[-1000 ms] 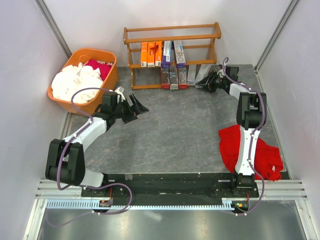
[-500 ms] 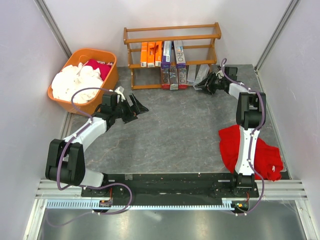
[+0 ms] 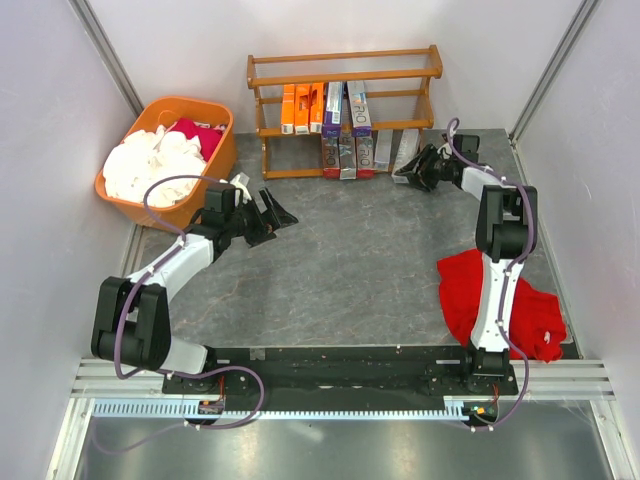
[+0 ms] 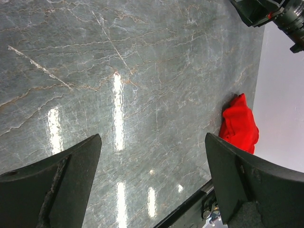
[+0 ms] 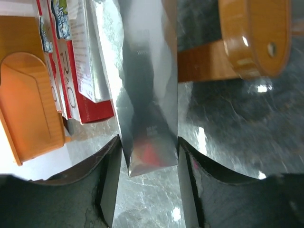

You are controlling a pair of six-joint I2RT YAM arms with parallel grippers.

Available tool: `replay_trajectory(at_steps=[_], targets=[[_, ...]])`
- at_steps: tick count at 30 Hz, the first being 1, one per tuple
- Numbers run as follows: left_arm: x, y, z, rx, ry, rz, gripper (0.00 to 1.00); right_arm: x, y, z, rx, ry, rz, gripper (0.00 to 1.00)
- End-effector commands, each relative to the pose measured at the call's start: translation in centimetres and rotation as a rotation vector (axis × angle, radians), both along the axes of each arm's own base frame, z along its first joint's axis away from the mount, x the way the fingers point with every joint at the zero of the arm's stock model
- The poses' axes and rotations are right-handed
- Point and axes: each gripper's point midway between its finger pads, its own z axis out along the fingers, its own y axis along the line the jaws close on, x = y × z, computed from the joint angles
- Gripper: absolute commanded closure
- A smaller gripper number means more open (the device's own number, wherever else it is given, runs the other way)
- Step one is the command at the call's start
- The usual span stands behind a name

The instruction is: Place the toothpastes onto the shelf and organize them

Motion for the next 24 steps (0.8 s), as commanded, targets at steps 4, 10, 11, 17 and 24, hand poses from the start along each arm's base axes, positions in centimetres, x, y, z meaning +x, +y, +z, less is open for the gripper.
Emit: replay_trajectory(at_steps=[4, 10, 11, 17, 24], targets=[[1.0, -0.5, 1.4, -0.002, -0.078, -0.039, 0.03, 0.7, -1.9, 4.5, -0.054, -0.116, -0.076, 0.58], [1.0, -0.5, 1.3, -0.004, -0.075, -0.035, 0.03, -0.1, -2.9, 5.3, -0.073, -0.142, -0.131, 0.66], [1.1, -0.6, 1.2, -0.004, -0.076, -0.037, 0.03, 0.3, -2.9, 6.0, -0.070, -0.182, -0.121, 0.67], [1.1, -0.8, 0.9, -0.013, -0.063, -0.042, 0.03, 0.5, -0.9, 7.6, -0.010, -0.233, -0.011, 0.77], [1.1, -0.8, 0.4, -0.012, -0.048, -0.043, 0.03, 1.8, 1.9, 6.6, 0.066, -0.216, 0.094, 0.78]])
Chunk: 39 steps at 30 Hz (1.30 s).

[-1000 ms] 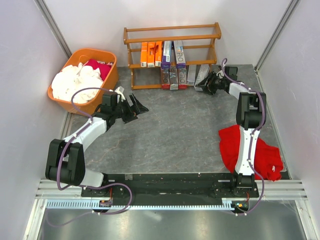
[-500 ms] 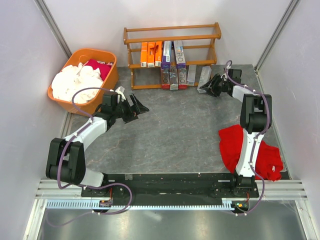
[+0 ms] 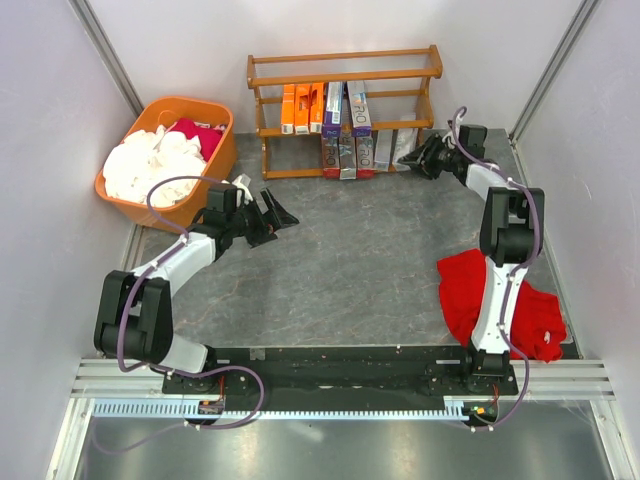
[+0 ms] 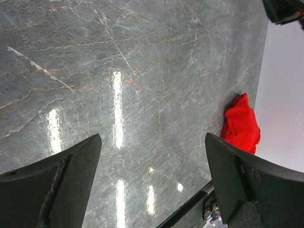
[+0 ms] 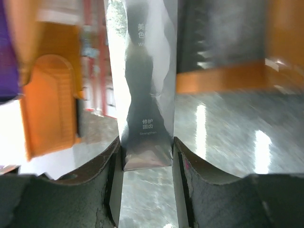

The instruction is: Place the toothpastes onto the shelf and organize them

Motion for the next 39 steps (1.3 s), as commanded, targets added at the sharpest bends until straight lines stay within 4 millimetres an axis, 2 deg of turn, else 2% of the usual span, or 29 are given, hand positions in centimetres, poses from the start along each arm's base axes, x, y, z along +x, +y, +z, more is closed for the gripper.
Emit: replay_trajectory(at_steps=[1, 6, 12, 15, 17, 18, 19, 20, 21, 22, 23, 25, 27, 28, 29, 30, 31, 32, 33, 34, 35, 36, 37, 38, 39], targets=[[0.9, -0.6, 1.3, -0.009, -0.067, -0.038, 0.03, 2.0, 2.8, 2.2, 0.065, -0.101, 0.119, 0.78], [1.0, -0.6, 1.3, -0.008, -0.068, -0.039, 0.03, 2.9, 2.8, 0.6, 0.077, -0.050, 0.117, 0.77], [1.1, -0.7, 1.0, -0.005, -0.062, -0.041, 0.03, 4.0, 1.7, 0.2, 0.087, -0.038, 0.077, 0.75], [1.1, -0.6, 0.9, -0.002, -0.060, -0.040, 0.03, 4.3, 1.3, -0.1, 0.083, -0.032, 0.060, 0.71], [1.1, -0.7, 0.9, -0.003, -0.058, -0.042, 0.03, 4.3, 1.2, -0.6, 0.083, -0.018, 0.056, 0.64], [1.1, -0.7, 1.0, -0.004, -0.061, -0.044, 0.03, 4.2, 1.1, -0.5, 0.078, -0.022, 0.057, 0.53], [1.1, -0.7, 0.9, -0.002, -0.060, -0.044, 0.03, 4.0, 1.2, -0.6, 0.071, -0.022, 0.058, 0.47], [1.1, -0.7, 1.0, -0.004, -0.063, -0.046, 0.02, 3.7, 0.8, -1.5, 0.049, -0.004, 0.034, 0.39], [1.0, -0.7, 0.9, -0.003, -0.061, -0.047, 0.02, 3.6, 0.6, -0.7, 0.033, -0.020, 0.028, 0.25], [1.0, -0.7, 0.9, -0.001, -0.063, -0.047, 0.02, 3.4, 0.4, -0.7, 0.016, -0.021, 0.014, 0.19], [1.0, -0.7, 1.0, -0.002, -0.066, -0.047, 0.02, 2.9, 0.0, -0.7, -0.013, -0.022, -0.001, 0.09], [0.9, -0.6, 1.2, -0.002, -0.071, -0.047, 0.02, 2.2, -0.5, -1.2, -0.042, -0.009, -0.023, 0.02], [0.9, -0.7, 1.4, -0.004, -0.076, -0.052, 0.02, 1.8, -1.0, -0.3, -0.073, -0.026, -0.045, 0.02], [0.9, -0.7, 1.6, -0.005, -0.082, -0.052, 0.02, 1.1, -1.1, -0.9, -0.079, -0.006, -0.050, 0.02], [0.8, -0.7, 1.5, -0.002, -0.082, -0.052, 0.02, 0.9, -1.3, 0.1, -0.092, -0.028, -0.063, 0.02], [0.7, -0.7, 1.6, -0.003, -0.085, -0.052, 0.02, 0.5, -1.3, 0.1, -0.096, -0.030, -0.064, 0.02], [0.7, -0.6, 1.9, -0.001, -0.096, -0.053, 0.01, -0.7, -1.3, 0.1, -0.095, -0.021, -0.070, 0.02], [0.6, -0.6, 2.1, -0.001, -0.104, -0.058, 0.01, -1.0, -1.4, 0.5, -0.098, -0.039, -0.074, 0.02], [0.5, -0.6, 2.3, 0.001, -0.112, -0.058, 0.01, -2.2, -1.2, -0.4, -0.095, -0.021, -0.074, 0.02], [0.8, -0.6, 2.7, -0.001, -0.144, -0.061, 0.00, -2.7, -1.2, 1.0, -0.092, -0.051, -0.078, 0.02], [0.6, -0.7, 3.2, -0.005, -0.162, -0.066, 0.00, -3.1, -1.0, 1.4, -0.094, -0.069, -0.077, 0.02], [0.5, -0.6, 3.4, -0.004, -0.174, -0.066, 0.00, -4.4, -0.9, 0.4, -0.097, -0.042, -0.077, 0.02], [0.4, -0.6, 3.5, -0.005, -0.181, -0.068, 0.00, -4.8, -0.8, 1.9, -0.101, -0.076, -0.079, 0.02], [0.4, -0.6, 4.0, -0.006, -0.196, -0.067, 0.00, -5.3, -0.4, 2.2, -0.115, -0.089, -0.071, 0.02], [0.3, -0.5, 4.2, -0.006, -0.203, -0.064, 0.00, -6.3, -0.4, 1.5, -0.128, -0.069, -0.077, 0.02]])
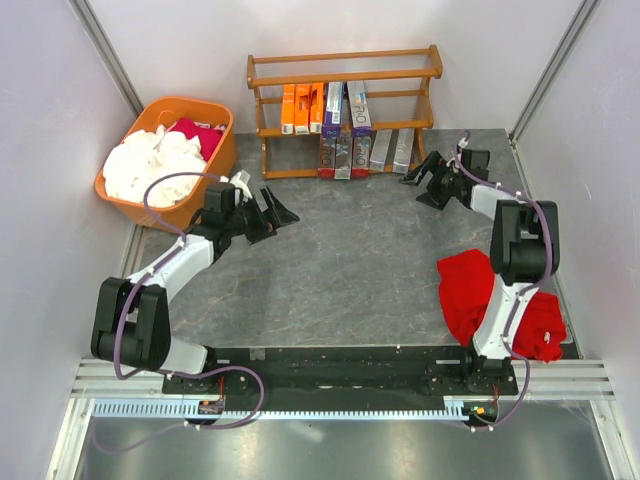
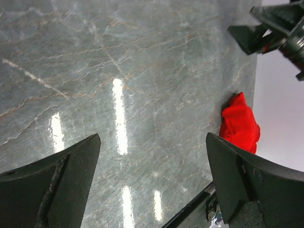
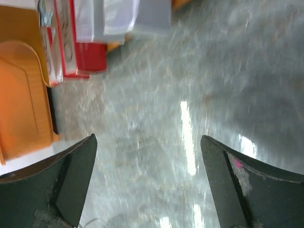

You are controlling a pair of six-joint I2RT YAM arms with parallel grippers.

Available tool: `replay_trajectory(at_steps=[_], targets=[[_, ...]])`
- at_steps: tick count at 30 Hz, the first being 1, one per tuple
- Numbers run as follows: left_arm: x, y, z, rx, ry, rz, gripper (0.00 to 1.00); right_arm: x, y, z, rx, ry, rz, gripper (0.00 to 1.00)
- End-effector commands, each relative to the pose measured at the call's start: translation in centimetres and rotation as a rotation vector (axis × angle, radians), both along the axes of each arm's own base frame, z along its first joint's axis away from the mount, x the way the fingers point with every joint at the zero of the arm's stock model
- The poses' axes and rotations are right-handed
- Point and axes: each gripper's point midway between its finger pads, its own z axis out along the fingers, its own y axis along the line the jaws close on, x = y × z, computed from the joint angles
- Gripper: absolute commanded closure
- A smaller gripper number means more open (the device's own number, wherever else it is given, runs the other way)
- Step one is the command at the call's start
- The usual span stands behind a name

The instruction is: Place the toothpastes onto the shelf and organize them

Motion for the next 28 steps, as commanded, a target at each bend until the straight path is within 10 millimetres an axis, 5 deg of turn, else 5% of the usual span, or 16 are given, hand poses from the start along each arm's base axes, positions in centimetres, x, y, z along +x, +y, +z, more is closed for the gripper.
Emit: replay_trajectory(at_steps=[1, 4, 5, 11, 12, 20, 28], targets=[[0.1, -0.4, 3.3, -0.009, -0.158, -0.048, 0.00, -1.3, 0.5, 5.1, -0.068, -0.166, -0.004, 0.02], [-0.2, -0.2, 4.3, -0.006, -0.200, -0.041, 0.00, -3.3, 0.2, 6.6, -0.142, -0.197, -0.025, 0.02], [-0.3, 0.0, 4.9, -0.002, -0.219, -0.028, 0.00, -4.2, 1.9, 6.9, -0.159, -0.207, 0.006, 0.02], [-1.0, 1.1, 6.2, 0.042, -0.282, 0.020, 0.00, -10.2, 3.3, 8.4, -0.435, -0.269, -0.018, 0.02], [-1.2, 1.3, 6.7, 0.047, -0.301, 0.022, 0.00, -11.2, 3.5, 9.9, -0.452, -0.311, -0.022, 0.02], [-1.9, 1.9, 7.6, 0.068, -0.352, 0.038, 0.00, -18.0, 2.8, 9.7, -0.559, -0.408, -0.080, 0.02], [-2.0, 2.2, 7.8, 0.122, -0.418, 0.011, 0.00, -17.9, 2.8, 10.8, -0.561, -0.463, -0.083, 0.02]])
